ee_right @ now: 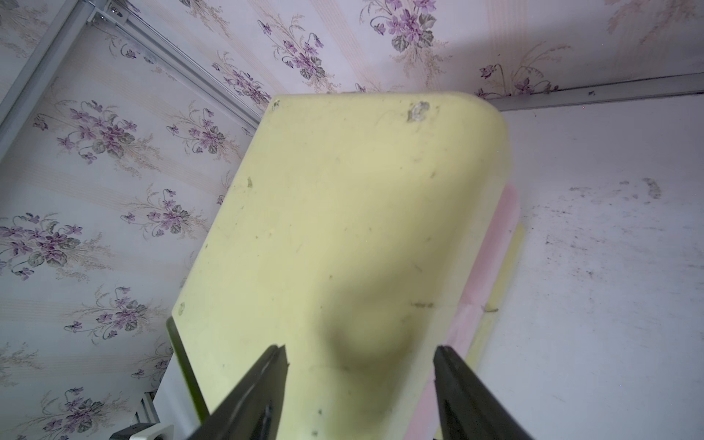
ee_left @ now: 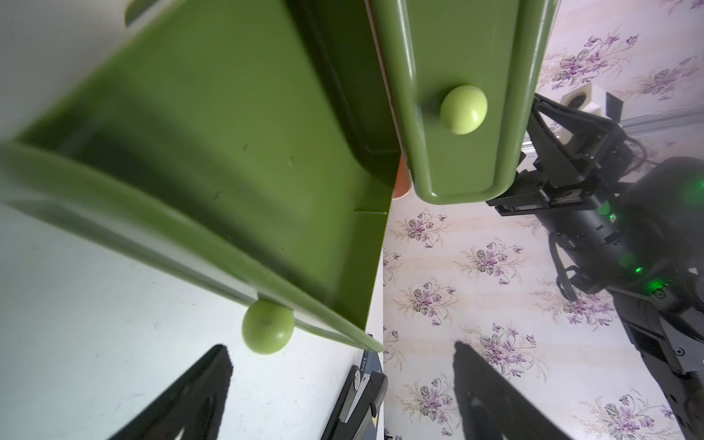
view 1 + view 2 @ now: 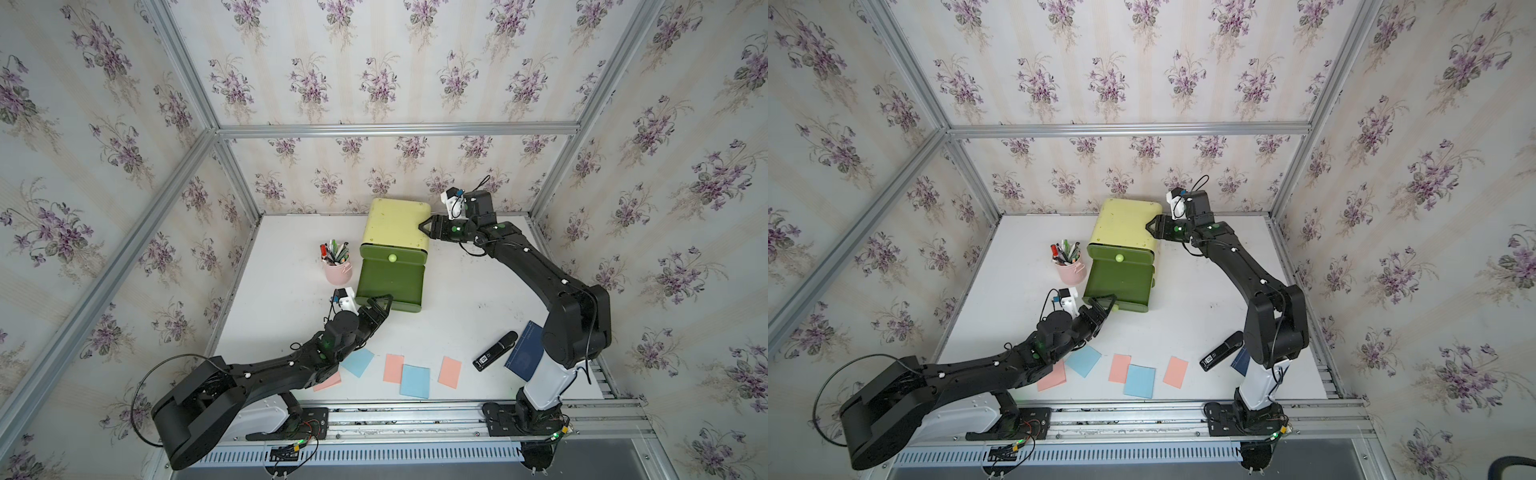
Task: Please put the sticky notes in the drawer by color
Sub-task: Open the drawer in the storage box, then pick up the sticky notes from the center of the board.
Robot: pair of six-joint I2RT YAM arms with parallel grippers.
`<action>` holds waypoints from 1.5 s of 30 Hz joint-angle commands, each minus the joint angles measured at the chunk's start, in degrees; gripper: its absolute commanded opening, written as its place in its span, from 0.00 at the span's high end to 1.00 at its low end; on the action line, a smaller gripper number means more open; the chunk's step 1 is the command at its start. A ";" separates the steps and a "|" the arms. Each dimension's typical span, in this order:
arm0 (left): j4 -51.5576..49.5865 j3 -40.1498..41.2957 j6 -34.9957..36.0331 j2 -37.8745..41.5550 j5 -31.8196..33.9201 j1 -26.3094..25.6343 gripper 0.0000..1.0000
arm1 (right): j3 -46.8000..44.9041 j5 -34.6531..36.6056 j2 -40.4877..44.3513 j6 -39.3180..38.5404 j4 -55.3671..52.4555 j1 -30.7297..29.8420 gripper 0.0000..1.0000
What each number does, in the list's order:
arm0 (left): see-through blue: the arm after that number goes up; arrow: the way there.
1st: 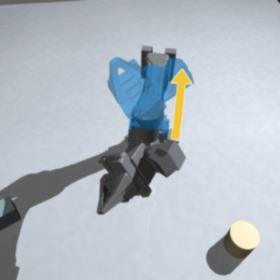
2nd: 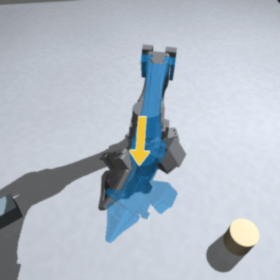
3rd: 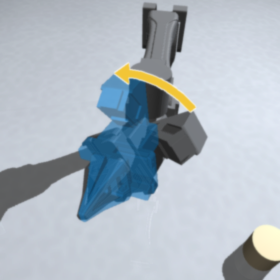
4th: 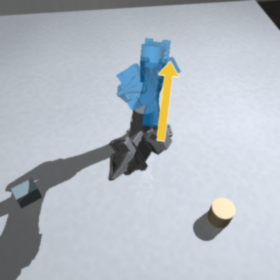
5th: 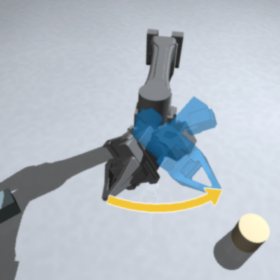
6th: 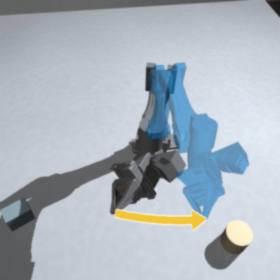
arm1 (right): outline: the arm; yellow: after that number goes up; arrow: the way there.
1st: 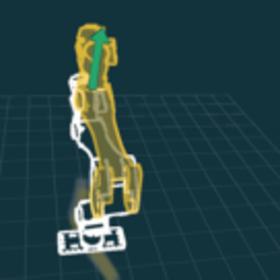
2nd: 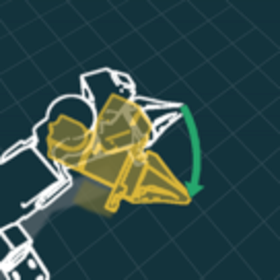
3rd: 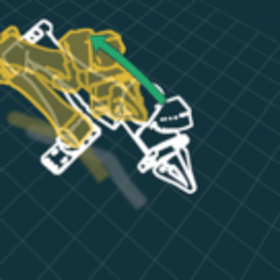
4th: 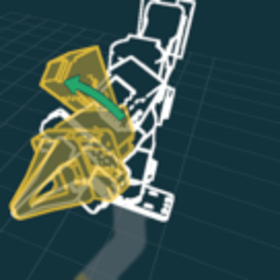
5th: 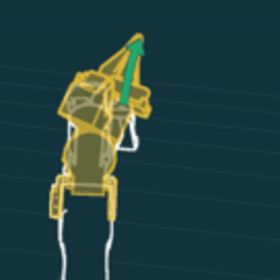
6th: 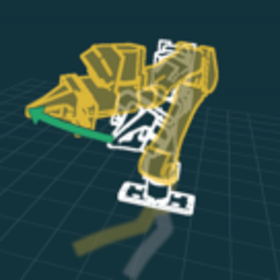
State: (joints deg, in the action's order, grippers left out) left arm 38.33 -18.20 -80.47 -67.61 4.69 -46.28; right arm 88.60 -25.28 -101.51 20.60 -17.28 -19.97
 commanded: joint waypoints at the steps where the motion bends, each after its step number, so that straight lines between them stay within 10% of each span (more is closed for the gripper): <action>1: -8.05 0.00 1.69 3.05 -0.15 0.05 0.02 | 0.09 0.10 0.85 -0.43 0.05 0.02 0.34; 15: -54.56 -11.21 21.81 15.70 -10.60 2.00 0.00 | -10.06 1.92 15.14 -4.03 -5.13 6.19 0.32; 23: -93.17 -32.42 40.69 5.21 -10.41 2.01 0.00 | -21.25 4.96 24.83 -6.81 -6.15 6.91 0.32; 45: -89.63 -35.37 53.72 -21.38 -12.94 0.48 0.00 | -48.87 -4.87 44.53 -1.09 13.15 6.84 0.34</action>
State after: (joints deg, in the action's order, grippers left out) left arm -53.89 -53.23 -28.88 -86.63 -7.35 -45.98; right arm 40.56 -29.10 -57.82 18.48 -7.84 -13.08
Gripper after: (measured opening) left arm 0.998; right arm 0.657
